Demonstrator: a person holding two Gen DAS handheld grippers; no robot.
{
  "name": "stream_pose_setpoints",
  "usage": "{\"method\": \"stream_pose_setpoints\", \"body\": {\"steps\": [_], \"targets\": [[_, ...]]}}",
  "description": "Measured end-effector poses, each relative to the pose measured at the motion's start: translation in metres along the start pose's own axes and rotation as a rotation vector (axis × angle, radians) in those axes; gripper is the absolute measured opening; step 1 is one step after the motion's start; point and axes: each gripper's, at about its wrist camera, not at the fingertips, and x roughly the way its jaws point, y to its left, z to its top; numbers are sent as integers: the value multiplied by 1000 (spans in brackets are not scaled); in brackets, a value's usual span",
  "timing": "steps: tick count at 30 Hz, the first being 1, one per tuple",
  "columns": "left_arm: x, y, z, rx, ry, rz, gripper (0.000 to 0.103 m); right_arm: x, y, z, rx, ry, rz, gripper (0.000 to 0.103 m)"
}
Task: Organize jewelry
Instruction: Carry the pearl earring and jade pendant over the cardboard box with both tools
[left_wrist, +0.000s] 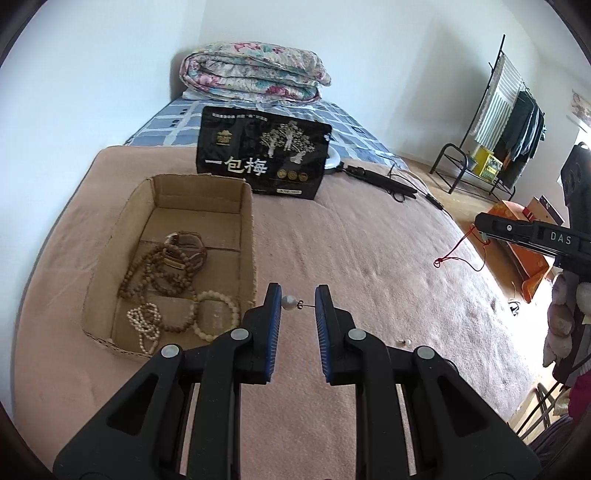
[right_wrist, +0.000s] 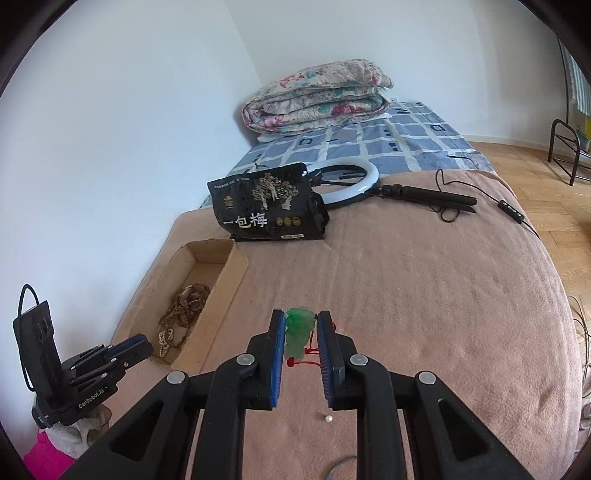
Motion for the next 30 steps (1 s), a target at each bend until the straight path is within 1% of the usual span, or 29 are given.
{"method": "stream_pose_setpoints", "body": {"steps": [4, 9, 14, 21, 25, 30], "targets": [[-5, 26, 8, -46, -21, 21, 17, 12, 22, 7, -29, -2, 15, 16], [-9, 51, 14, -76, -53, 48, 17, 30, 44, 16, -49, -5, 34, 16], [-6, 69, 13, -97, -55, 60, 17, 48, 65, 25, -61, -9, 59, 16], [6, 78, 11, -102, -37, 66, 17, 74, 100, 38, -88, -22, 98, 16], [13, 81, 12, -107, -26, 58, 17, 94, 120, 45, -120, -9, 105, 16], [19, 88, 12, -125, -14, 50, 17, 119, 135, 53, -144, 4, 115, 16]]}}
